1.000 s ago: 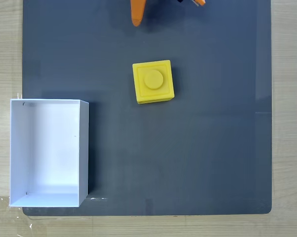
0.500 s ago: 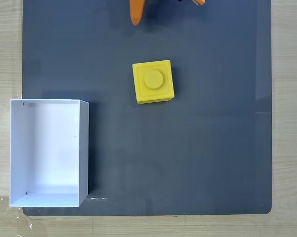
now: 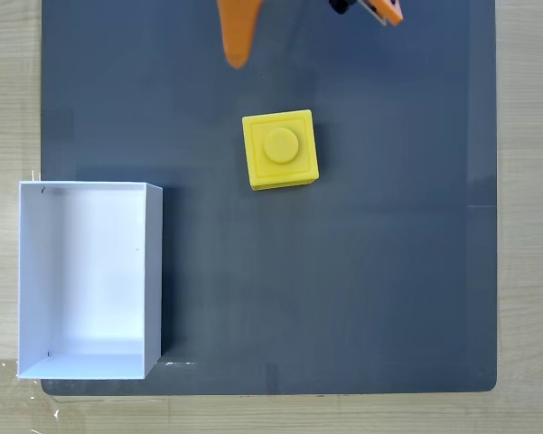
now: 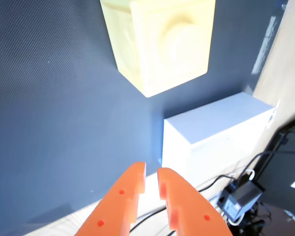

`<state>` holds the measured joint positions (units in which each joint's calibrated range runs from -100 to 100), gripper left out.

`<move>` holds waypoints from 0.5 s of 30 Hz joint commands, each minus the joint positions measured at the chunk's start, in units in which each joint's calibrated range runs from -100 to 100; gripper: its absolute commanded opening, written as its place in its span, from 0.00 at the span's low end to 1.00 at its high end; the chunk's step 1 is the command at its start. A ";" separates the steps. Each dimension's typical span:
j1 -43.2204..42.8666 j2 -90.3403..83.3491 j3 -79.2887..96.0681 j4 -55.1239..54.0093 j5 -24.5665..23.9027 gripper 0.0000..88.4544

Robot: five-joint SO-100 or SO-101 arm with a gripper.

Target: Grasp a yellow block and put it in the box

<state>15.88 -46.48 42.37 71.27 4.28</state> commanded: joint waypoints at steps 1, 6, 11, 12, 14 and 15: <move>-0.39 9.19 -12.74 5.61 3.17 0.10; -1.91 20.38 -25.41 17.39 5.48 0.35; -4.52 29.62 -34.45 26.81 6.79 0.50; -5.02 31.57 -35.81 27.60 6.74 0.51; -5.69 35.29 -37.71 28.03 6.74 0.52; -5.95 36.99 -38.52 28.03 6.74 0.52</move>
<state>10.39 -12.85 8.22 97.92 10.78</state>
